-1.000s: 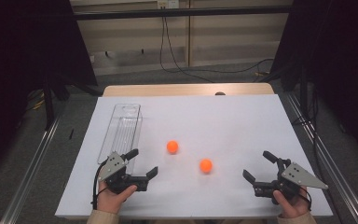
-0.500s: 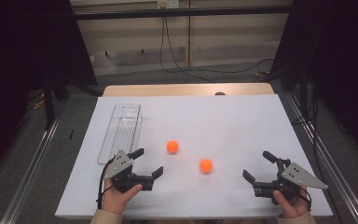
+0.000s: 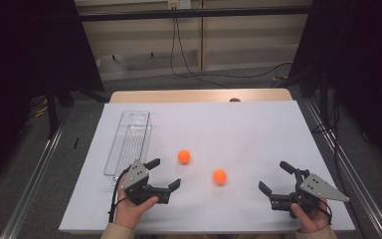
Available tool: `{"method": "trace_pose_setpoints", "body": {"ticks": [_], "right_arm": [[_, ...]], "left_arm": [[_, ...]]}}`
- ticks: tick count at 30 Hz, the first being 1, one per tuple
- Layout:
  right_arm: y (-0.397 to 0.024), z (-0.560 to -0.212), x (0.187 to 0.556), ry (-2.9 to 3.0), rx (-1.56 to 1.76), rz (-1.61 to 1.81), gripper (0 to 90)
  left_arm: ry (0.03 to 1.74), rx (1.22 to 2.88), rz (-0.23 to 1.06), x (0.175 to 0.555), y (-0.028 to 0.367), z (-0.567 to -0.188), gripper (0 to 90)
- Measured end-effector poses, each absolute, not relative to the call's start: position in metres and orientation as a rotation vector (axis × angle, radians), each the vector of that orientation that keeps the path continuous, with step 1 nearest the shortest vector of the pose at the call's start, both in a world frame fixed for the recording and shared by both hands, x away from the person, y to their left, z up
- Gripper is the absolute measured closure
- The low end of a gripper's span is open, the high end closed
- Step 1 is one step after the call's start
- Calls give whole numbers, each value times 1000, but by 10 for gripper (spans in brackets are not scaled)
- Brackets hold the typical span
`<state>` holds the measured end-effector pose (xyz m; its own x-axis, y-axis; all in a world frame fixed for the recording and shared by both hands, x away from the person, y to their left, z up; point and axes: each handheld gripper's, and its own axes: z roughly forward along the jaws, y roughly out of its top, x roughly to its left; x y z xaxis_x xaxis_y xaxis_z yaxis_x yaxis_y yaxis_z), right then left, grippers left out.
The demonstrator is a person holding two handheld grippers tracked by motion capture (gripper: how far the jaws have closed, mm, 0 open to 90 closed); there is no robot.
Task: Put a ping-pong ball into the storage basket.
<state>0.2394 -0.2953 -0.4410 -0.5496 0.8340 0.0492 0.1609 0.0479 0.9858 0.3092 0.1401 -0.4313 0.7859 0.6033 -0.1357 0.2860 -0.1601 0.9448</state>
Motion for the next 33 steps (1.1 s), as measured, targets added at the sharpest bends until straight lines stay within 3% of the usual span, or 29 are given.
{"method": "trace_pose_setpoints", "body": {"ticks": [33], "right_arm": [[-294, -442, 240, 1776, 999, 1546, 21]], "left_arm": [[661, 1810, 288, 314, 117, -436, 27]]}}
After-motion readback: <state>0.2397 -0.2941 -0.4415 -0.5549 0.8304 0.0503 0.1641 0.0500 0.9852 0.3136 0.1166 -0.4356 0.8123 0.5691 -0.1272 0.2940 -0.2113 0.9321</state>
